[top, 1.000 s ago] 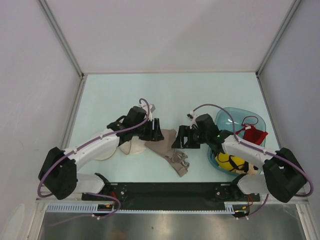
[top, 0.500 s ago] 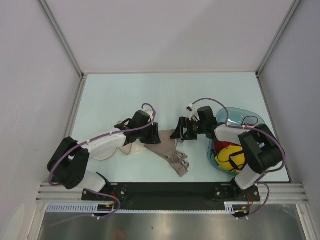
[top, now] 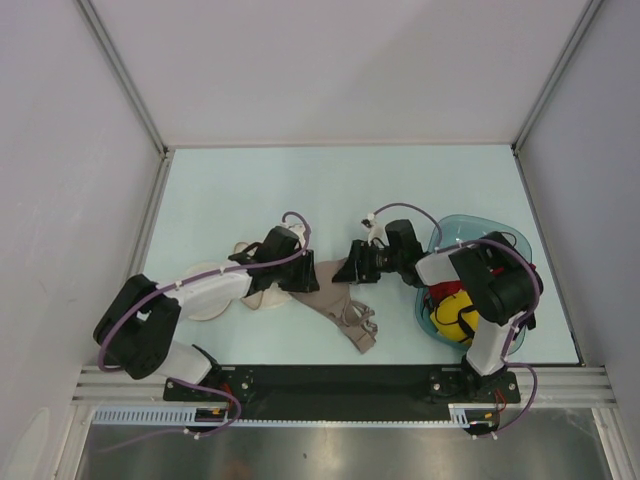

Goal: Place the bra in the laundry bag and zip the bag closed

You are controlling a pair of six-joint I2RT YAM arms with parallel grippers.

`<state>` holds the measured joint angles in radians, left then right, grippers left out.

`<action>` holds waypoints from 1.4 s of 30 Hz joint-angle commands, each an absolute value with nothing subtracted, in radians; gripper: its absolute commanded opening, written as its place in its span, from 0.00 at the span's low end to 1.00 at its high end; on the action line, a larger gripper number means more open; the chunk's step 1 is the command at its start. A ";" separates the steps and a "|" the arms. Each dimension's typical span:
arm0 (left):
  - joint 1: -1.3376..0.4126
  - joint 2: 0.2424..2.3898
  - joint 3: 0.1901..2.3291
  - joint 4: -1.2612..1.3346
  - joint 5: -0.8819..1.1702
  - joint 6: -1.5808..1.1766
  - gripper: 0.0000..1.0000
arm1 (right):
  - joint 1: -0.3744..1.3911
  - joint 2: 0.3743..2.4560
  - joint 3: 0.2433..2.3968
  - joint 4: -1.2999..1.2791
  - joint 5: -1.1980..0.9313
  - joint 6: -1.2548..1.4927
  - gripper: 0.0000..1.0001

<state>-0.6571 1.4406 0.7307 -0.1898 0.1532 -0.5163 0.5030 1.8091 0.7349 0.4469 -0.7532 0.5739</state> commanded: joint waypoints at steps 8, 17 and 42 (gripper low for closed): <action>-0.663 1.264 0.721 -0.212 0.161 -0.512 0.53 | 0.522 1.913 0.606 0.972 -0.788 0.874 0.04; -0.663 1.013 0.788 -0.276 0.265 -0.534 0.83 | 0.492 1.528 0.566 0.732 -0.723 0.844 0.00; -0.673 0.899 0.606 0.360 0.498 -0.847 1.00 | 0.498 0.953 0.657 0.508 -0.546 0.778 0.00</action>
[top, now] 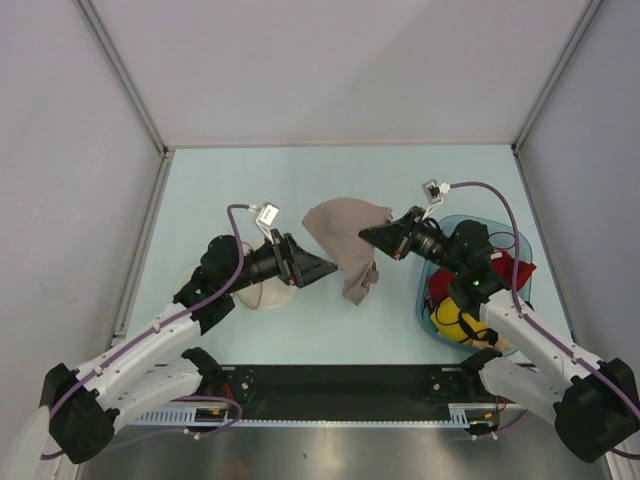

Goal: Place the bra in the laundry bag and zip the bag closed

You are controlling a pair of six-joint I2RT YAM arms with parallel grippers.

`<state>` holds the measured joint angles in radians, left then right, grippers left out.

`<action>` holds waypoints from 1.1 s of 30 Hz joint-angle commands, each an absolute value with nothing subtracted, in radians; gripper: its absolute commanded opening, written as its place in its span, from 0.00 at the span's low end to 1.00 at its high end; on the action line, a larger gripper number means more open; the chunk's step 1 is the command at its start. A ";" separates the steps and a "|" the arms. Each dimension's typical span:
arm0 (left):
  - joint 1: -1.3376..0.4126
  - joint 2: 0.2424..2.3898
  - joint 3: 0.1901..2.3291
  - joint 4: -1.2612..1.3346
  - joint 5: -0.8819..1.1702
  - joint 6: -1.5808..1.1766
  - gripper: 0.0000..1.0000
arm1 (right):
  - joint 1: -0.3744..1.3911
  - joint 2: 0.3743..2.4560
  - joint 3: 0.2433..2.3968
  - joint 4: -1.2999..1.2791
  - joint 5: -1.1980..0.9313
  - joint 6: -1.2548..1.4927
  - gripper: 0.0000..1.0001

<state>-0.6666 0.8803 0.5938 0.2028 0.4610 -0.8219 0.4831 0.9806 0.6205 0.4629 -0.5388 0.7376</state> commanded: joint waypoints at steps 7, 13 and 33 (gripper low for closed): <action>-0.673 0.985 0.632 0.465 0.564 -0.871 0.92 | 0.528 0.927 0.632 0.531 -0.561 0.831 0.00; -0.673 0.988 0.646 0.482 0.580 -0.881 0.23 | 0.538 0.913 0.658 0.385 -0.589 0.810 0.01; -0.672 0.992 0.830 0.178 0.466 -0.672 0.00 | 0.561 0.663 0.767 -0.450 -0.477 0.747 1.00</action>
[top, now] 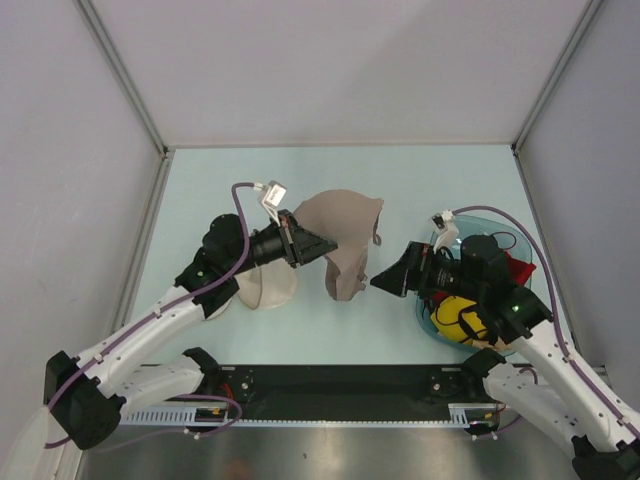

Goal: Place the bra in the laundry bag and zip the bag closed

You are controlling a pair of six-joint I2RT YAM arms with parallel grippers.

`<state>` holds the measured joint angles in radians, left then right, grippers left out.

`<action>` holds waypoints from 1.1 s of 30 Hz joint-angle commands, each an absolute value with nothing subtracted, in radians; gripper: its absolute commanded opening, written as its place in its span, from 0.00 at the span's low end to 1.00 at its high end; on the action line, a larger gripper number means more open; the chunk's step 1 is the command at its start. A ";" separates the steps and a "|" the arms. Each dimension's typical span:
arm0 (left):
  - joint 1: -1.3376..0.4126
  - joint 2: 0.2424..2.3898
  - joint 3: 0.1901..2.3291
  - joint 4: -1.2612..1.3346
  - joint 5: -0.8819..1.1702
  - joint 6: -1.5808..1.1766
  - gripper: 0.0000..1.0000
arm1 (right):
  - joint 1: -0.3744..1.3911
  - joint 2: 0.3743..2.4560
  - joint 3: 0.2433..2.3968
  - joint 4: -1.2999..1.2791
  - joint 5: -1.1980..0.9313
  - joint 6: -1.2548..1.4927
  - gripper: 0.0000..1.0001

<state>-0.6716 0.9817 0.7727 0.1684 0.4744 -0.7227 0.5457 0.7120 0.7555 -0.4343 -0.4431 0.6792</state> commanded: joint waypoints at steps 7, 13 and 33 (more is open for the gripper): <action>-0.672 1.022 0.838 0.254 0.503 -0.729 0.00 | 0.644 0.643 0.700 -0.244 -0.523 0.905 1.00; -0.672 1.031 0.805 0.380 0.538 -0.830 0.00 | 0.799 0.685 0.608 0.127 -0.355 1.069 1.00; -0.673 0.994 0.641 0.597 0.638 -1.092 0.00 | 0.861 0.850 0.634 0.400 -0.204 0.983 1.00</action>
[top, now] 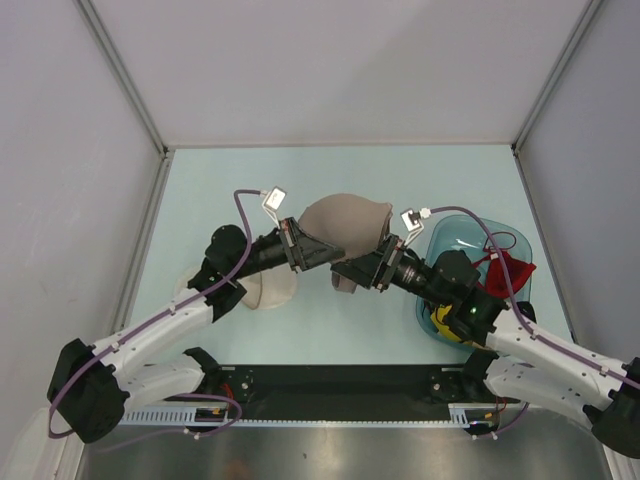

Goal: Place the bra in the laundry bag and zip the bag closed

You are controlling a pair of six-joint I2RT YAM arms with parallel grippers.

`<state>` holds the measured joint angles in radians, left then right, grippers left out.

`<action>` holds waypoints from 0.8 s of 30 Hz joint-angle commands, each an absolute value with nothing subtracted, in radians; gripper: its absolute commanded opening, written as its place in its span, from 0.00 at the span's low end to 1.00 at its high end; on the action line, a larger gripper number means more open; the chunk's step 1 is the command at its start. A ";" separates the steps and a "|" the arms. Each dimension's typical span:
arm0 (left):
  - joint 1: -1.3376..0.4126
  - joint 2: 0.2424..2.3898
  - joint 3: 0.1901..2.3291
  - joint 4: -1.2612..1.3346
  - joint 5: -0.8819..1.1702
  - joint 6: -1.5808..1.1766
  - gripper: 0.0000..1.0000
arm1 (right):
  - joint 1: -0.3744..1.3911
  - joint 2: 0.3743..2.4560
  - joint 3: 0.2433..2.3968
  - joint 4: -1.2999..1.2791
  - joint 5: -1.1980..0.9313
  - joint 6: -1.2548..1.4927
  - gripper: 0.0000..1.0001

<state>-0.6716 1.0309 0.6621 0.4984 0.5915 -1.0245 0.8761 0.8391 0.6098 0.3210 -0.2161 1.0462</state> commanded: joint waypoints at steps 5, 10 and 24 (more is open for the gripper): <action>-0.673 0.979 0.618 0.612 0.646 -1.160 0.00 | 0.838 0.856 0.635 0.419 -0.227 0.913 1.00; -0.673 0.983 0.600 0.660 0.661 -1.232 0.00 | 0.795 0.887 0.635 0.448 -0.287 0.922 1.00; -0.675 1.019 0.552 0.657 0.687 -1.281 0.00 | 0.773 0.927 0.690 0.472 -0.348 0.848 1.00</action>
<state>-0.6716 1.0172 0.5766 0.6426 0.6502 -1.2663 0.7948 0.9508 0.6243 0.4377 -0.3412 0.8955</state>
